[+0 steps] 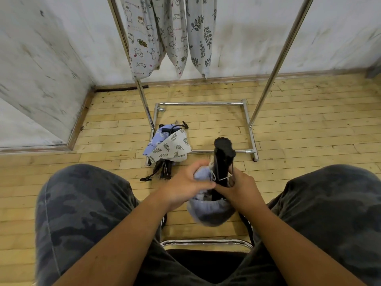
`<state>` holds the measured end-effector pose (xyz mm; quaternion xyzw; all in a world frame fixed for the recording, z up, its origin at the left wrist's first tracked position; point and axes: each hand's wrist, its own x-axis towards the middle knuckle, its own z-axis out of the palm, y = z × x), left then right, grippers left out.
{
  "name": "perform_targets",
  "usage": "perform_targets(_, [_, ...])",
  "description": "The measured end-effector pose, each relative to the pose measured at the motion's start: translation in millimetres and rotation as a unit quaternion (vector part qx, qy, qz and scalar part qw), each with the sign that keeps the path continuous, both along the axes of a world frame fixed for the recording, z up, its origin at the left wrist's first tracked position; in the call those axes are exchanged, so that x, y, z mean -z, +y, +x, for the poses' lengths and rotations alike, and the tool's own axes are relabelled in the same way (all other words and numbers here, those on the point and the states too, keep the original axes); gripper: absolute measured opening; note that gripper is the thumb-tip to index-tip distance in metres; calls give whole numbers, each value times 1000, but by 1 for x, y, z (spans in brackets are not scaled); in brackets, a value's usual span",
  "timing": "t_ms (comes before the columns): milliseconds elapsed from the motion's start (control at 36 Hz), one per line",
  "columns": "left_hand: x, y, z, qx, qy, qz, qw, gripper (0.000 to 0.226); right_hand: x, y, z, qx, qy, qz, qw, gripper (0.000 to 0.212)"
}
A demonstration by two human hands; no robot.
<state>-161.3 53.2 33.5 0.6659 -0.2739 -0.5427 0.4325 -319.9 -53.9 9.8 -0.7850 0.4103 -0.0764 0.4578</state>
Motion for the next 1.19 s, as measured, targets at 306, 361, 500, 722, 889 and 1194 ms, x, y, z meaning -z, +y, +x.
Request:
perform_targets(306, [-5,0,-13,-52,-227,-92,968,15,2,-1,3,-96,112,-88,985,67])
perform_targets(361, [-4,-1,-4,-65,-226,-75,969,11,1,-5,3,-63,191,-55,978,78])
perform_targets(500, [-5,5,11,-44,-240,-58,968,8,-5,-14,5,-7,356,-29,934,25])
perform_targets(722, [-3,8,10,17,-256,-82,963,24,1,-12,-2,89,192,100,972,24])
perform_targets(889, [-3,5,2,69,-253,-63,963,15,-13,-12,3,20,212,35,976,20])
perform_targets(1194, [19,-1,7,-3,-344,37,938,29,-7,-2,8,-23,163,72,984,26])
